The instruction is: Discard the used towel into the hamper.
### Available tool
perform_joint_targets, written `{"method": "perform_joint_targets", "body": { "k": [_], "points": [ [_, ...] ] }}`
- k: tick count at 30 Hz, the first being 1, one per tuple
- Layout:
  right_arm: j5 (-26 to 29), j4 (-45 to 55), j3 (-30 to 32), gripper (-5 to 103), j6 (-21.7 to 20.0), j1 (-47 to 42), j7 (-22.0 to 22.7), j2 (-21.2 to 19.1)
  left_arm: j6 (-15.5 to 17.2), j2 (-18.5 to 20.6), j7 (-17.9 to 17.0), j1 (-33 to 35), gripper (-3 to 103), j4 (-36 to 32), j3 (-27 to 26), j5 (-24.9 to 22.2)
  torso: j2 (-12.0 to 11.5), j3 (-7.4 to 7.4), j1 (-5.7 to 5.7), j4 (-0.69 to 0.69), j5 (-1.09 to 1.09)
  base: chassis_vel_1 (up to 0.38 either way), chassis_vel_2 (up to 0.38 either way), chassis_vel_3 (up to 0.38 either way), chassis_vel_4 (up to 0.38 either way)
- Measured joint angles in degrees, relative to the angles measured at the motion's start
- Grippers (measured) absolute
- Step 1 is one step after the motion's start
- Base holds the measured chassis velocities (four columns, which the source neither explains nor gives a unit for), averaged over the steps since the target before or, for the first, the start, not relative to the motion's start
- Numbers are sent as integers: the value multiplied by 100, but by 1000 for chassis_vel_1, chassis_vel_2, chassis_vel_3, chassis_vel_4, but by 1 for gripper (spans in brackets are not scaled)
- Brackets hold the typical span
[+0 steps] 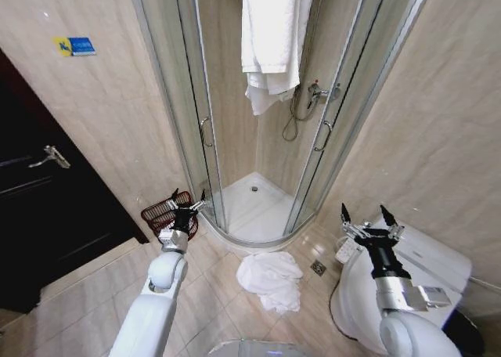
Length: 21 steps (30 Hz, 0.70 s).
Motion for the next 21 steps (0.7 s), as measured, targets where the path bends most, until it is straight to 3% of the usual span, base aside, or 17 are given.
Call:
{"method": "perform_joint_targets", "body": {
  "k": [10,15,21],
  "points": [
    [-23,-686,-333,100,157,978,189,-285,-502,139,1,199,100,268,112,-68,-21,-10,-9,2,0,0,0,0,0],
    [-94,-1084,-696,100,384,1801,551,-582,-647,274,14,91,100,559,137,-42,-36,-17,-15,1,1,0,0,0,0],
    [207,-1148,-1065,100,356,3074,838,-1464,-650,285,-45,188,100,579,-17,-12,-48,-25,-21,1,1,0,0,0,0]
  ]
}}
